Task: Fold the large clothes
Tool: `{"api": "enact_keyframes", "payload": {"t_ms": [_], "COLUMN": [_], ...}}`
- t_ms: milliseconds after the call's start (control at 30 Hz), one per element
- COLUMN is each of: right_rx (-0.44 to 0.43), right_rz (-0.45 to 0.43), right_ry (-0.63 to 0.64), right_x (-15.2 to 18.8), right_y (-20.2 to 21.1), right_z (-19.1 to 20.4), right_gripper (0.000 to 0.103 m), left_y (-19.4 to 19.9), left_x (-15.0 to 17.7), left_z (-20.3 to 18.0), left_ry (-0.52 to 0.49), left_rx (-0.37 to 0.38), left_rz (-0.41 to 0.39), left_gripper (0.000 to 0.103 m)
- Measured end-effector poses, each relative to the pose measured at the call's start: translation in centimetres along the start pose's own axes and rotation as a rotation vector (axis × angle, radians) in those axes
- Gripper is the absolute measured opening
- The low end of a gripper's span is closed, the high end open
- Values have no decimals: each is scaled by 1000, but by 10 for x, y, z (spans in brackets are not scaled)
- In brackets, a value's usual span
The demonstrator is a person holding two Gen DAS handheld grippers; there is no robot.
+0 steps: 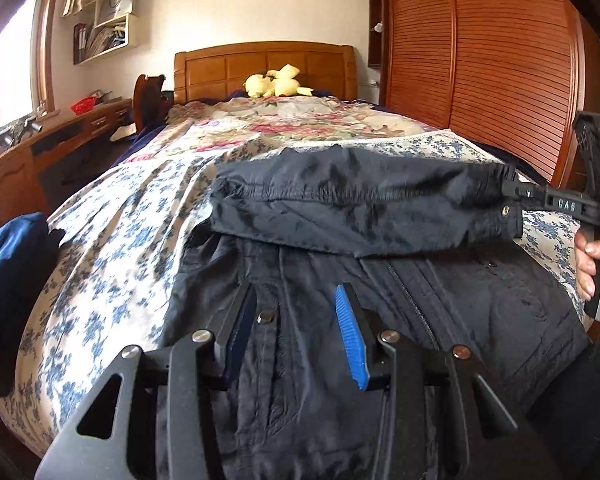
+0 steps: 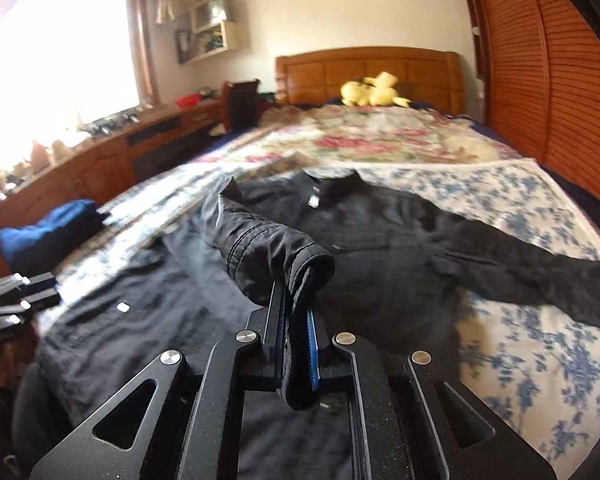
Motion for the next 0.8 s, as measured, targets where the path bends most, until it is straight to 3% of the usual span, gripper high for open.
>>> {"api": "enact_keyframes", "payload": {"t_ms": [100, 233, 267, 367, 400, 567, 800], "right_rx": [18, 113, 135, 145, 142, 105, 106], "right_rz": [36, 73, 76, 65, 56, 72, 160], "right_ry": [-7, -2, -8, -50, -59, -45, -18], "right_x": [15, 31, 33, 32, 31, 36, 59], "right_y": [-10, -26, -27, -25, -24, -29, -55], "right_z": [-10, -24, -30, -44, -46, -40, -37], "right_gripper": [7, 8, 11, 36, 38, 39, 39], "left_y": [-13, -34, -39, -57, -62, -87, -119], "left_x": [-6, -13, -15, -22, -25, -41, -62], "left_z": [-3, -10, -10, -15, -16, -26, -38], "left_ry": [-8, -24, -27, -27, -27, -36, -47], "left_rx": [7, 21, 24, 42, 46, 77, 108], "left_rz": [-5, -10, -11, -14, -15, -29, -62], "left_gripper": [40, 40, 40, 40, 40, 40, 40]}}
Point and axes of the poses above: each gripper's, at about its wrist camera, not at the fingertips, and y roughly against the way its jaws point, z to its left, x to its underside, the point moved 9 cm from there along -y, roughly the way its jaws point, and after that the axes turned 7 degrees about x, right-handed, at the moved point
